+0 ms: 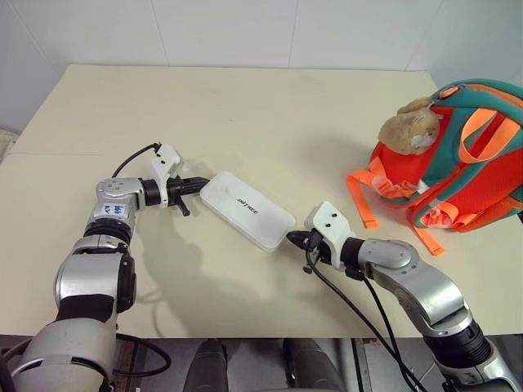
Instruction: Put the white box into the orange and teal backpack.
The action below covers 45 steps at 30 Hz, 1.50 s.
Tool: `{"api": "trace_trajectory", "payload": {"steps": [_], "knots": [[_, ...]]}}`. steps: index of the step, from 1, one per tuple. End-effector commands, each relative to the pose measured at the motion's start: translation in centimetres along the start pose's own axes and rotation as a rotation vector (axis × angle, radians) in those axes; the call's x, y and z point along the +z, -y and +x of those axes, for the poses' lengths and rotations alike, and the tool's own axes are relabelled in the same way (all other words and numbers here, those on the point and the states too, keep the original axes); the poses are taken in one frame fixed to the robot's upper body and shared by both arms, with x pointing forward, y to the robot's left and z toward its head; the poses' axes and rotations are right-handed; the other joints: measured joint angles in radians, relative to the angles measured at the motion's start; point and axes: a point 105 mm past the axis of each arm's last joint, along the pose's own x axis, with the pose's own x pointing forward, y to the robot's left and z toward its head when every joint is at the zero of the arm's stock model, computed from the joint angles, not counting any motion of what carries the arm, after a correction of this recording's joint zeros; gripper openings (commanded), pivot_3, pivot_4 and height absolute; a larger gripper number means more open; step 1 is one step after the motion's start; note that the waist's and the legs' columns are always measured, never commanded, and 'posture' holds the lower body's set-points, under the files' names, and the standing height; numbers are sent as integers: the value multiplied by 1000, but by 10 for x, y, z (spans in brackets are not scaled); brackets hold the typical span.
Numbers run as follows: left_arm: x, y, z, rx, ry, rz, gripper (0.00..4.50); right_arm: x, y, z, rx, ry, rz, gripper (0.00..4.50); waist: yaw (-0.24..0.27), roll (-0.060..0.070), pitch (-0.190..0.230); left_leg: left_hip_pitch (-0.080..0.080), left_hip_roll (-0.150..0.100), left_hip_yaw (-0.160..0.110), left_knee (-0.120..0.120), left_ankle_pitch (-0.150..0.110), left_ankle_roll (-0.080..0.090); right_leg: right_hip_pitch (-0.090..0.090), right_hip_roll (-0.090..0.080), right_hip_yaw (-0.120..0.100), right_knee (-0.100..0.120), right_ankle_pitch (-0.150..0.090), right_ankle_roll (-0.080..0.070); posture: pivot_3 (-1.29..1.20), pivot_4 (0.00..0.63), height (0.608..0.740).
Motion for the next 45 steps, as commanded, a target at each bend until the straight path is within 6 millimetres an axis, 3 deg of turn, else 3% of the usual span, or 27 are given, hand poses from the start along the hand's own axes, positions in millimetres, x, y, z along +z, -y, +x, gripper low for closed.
{"api": "trace_trajectory", "payload": {"steps": [1, 11, 24, 38, 45], "knots": [[1, 10, 5, -89, -31, 27, 27, 22, -9, 0, 41, 75, -55, 0, -1, 0, 0, 0, 0, 0, 0, 0, 0, 0, 0, 0, 0, 0, 0, 0, 150, 740], [0, 27, -13, -299, -92, 94, 27, 26, -3, -3, 46, 68, -87, 0, 1, 0, 0, 0, 0, 0, -1, 0, 0, 0, 0, 0, -1, 0, 0, 0, 150, 740], [-5, 53, -39, -417, -91, 92, 27, 22, 11, -18, 36, 16, -130, 0, 0, 0, 0, 0, 0, 0, -2, 0, 0, 0, 0, 0, -1, 0, 0, 0, 150, 740], [-6, 89, -53, -485, -122, 59, 27, 6, 6, -30, 102, -62, -135, 0, 0, 0, 0, 0, 0, 0, -2, 0, 0, 0, 0, 0, -1, -1, -1, 0, 150, 740], [-8, 90, -55, -464, -130, 45, 27, -2, 11, -31, 91, -89, -129, 0, 0, 0, 0, 0, 0, 0, -1, 0, 0, 0, 0, 0, -1, -1, -1, 0, 150, 740]]}}
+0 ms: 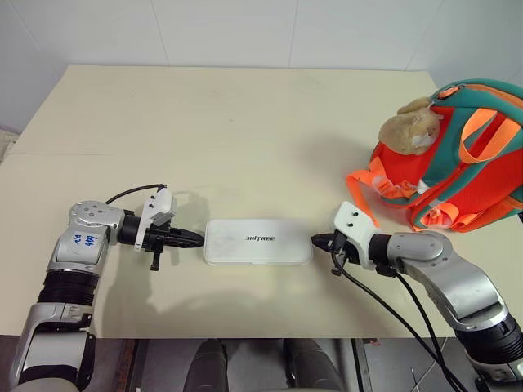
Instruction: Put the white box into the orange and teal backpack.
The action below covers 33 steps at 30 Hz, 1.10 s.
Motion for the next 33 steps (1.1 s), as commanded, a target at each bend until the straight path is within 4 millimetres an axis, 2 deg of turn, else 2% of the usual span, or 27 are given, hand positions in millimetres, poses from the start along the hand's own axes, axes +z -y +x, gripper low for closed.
{"api": "trace_trajectory", "payload": {"steps": [1, 7, 11, 15, 18, 19, 22, 26, 31, 33], "knots": [[13, 3, 3, -14, 33, 51, 27, 13, -9, -2, 47, 55, -52, 0, 0, 0, 0, 0, 0, 0, 0, 0, 0, 0, 0, 0, 0, 0, 0, 0, 150, 740], [8, -3, -2, 36, 5, 31, 27, 8, 0, -6, 18, 33, -52, 0, 0, 0, 0, 0, 0, 0, -1, 0, 0, 0, 0, 0, 0, 0, 0, 0, 150, 740], [9, -6, -6, 83, 18, 19, 27, -2, 21, -14, -61, 5, -53, 0, 0, 0, 0, 0, 0, 0, 0, 0, 0, 0, 0, 0, 0, 0, 0, 0, 150, 740], [2, -8, -12, 129, -21, -13, 27, -6, 31, -21, -93, -6, -57, 0, 0, 0, 0, 0, 0, 0, 0, 0, 0, 0, 0, 0, 0, 0, 0, 0, 150, 740], [-3, -8, -21, 172, -52, -39, 27, -9, 42, -27, -131, -15, -68, 0, -3, 0, 0, 0, 0, 0, -1, 0, 0, 0, 0, 0, -1, 0, 0, 0, 150, 740], [-5, -14, -26, 232, -67, -64, 27, -9, 47, -30, -153, -17, -82, 0, -3, 0, 0, 0, 0, 0, -1, 0, 0, 0, 0, 0, -1, 0, 0, 0, 150, 740], [-11, -24, -40, 346, -115, -150, 578, -5, 57, -35, -191, -2, -101, 552, -1, 0, 0, 0, 0, 0, -1, 0, 1, 0, 0, 0, -1, 0, 0, 0, 150, 740], [-1, -29, -52, 446, -50, -167, 1809, 5, 57, -40, -199, 50, -106, 1950, -2, 0, 0, 1, 0, 0, 0, 0, 1, 0, 0, 0, 0, 0, 0, 0, 150, 740], [12, -22, -59, 459, 39, -193, 3345, 2, 54, -40, -190, 40, -116, 3654, -1, 0, 0, 1, 0, 0, -1, 0, 0, 0, 0, 0, 0, 0, 0, 0, 150, 740], [23, -17, -62, 439, 110, -224, 3966, 2, 52, -40, -189, 45, -122, 4337, -1, 0, 0, 1, 0, 0, -2, 0, 0, 0, 0, 0, -1, -1, 0, 0, 150, 740]]}}
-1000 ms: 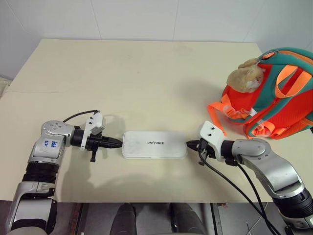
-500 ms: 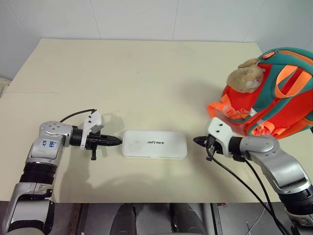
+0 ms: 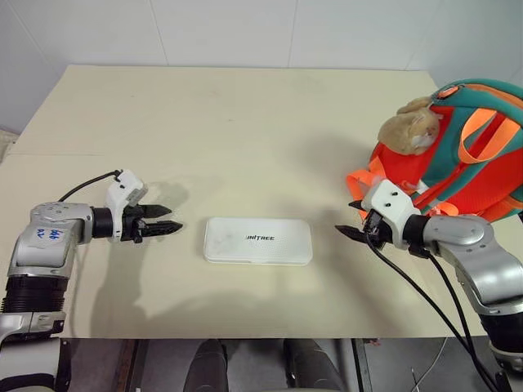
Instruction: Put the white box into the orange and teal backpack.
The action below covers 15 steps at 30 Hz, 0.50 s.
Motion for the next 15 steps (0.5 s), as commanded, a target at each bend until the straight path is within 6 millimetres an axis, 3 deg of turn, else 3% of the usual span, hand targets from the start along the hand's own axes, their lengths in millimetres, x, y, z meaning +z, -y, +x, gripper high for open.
{"api": "trace_trajectory", "payload": {"steps": [1, 2, 5, 10, 15], "knots": [[22, 9, -15, -24, 97, -29, 4255, 12, -1, -4, -8, 49, -48, 4500, 0, 0, 0, 0, 0, 0, -1, 0, 0, 0, 0, 0, 0, 0, 0, 0, 150, 740], [22, 9, -18, -31, 92, -45, 4441, 13, -2, -2, -7, 56, -53, 4500, 0, 0, 0, 0, 0, 0, -1, 0, 0, 0, 0, 0, 0, 0, 0, 0, 150, 740], [21, 8, -22, -41, 86, -67, 4441, 12, -4, 3, -2, 56, -64, 4500, -2, 0, 0, 0, 0, 0, -1, 0, 0, 0, 0, 0, 0, 0, 0, 0, 150, 740], [34, 4, -25, -60, 230, -134, 4441, 3, -4, 10, -34, 23, -106, 4500, -1, 0, 0, 0, 0, 0, 0, 0, 0, 0, 0, 0, 0, 0, 0, 0, 150, 740], [12, 16, -20, -143, 135, -309, 4441, -3, -10, 15, -32, 5, -126, 4500, -2, 0, 0, 0, 0, 0, -1, 0, 0, 0, 0, 0, 0, 0, 0, 0, 150, 740]]}}
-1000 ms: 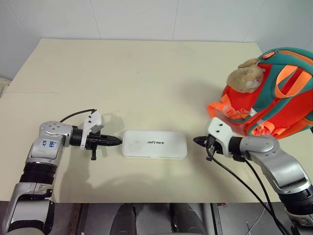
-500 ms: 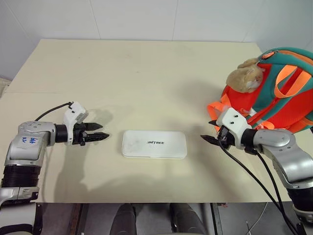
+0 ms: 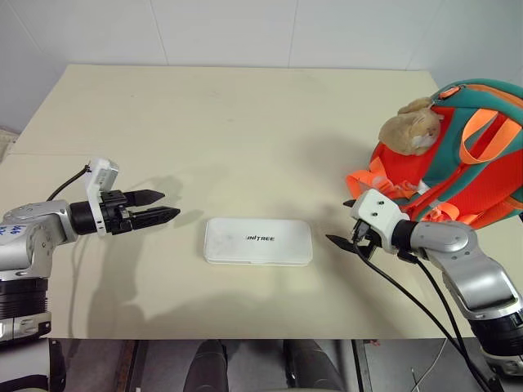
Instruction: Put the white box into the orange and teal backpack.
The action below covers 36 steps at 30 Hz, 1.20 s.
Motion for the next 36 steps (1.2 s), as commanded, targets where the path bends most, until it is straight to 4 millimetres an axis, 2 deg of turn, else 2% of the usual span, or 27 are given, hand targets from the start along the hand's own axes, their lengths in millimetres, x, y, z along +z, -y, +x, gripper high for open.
{"api": "trace_trajectory", "payload": {"steps": [1, 3, 10, 19, 24, 30, 36], "knots": [[-16, 5, -1, -19, -92, -111, 4441, 4, -4, 1, -8, 17, -34, 4500, -1, 0, 0, 0, 0, 0, 0, 0, 0, 0, 0, 0, 0, 0, 0, 0, 150, 740], [-21, 6, 1, -28, -112, -155, 4441, 5, -7, 3, -1, 19, -36, 4500, -2, 0, 0, 0, 0, 0, -1, 0, 0, 0, 0, 0, 0, 0, 0, 0, 150, 740], [-25, 34, 10, -216, -73, -333, 4441, 11, -18, 6, 42, 36, -43, 4500, -3, 0, 0, 0, 0, 0, -1, 0, 0, 0, 0, 0, 0, 0, 0, 0, 150, 740], [-38, 40, 23, -266, -100, -415, 4441, 15, -24, 11, 70, 47, -54, 4500, -1, 0, 0, 1, 0, 0, 0, 0, 0, 0, 0, 0, 1, 0, 0, 0, 150, 740], [-37, 43, 31, -299, -91, -441, 4441, 18, -24, 13, 77, 58, -63, 4500, -3, 0, 0, 1, 0, 0, 0, 0, 0, 0, 0, 0, 1, 0, 0, 0, 150, 740], [-35, 36, 42, -309, -59, -481, 4441, 21, -26, 14, 95, 73, -78, 4500, 1, 0, 0, 1, 0, 0, 0, 0, 0, 0, 0, 0, 1, 0, 0, 0, 150, 740], [-39, 41, 50, -347, -101, -490, 4441, 24, -27, 15, 99, 97, -89, 4500, 1, 0, 0, 1, 0, 0, 0, 0, -1, 0, 0, 0, 1, 0, 0, 0, 150, 740]]}}
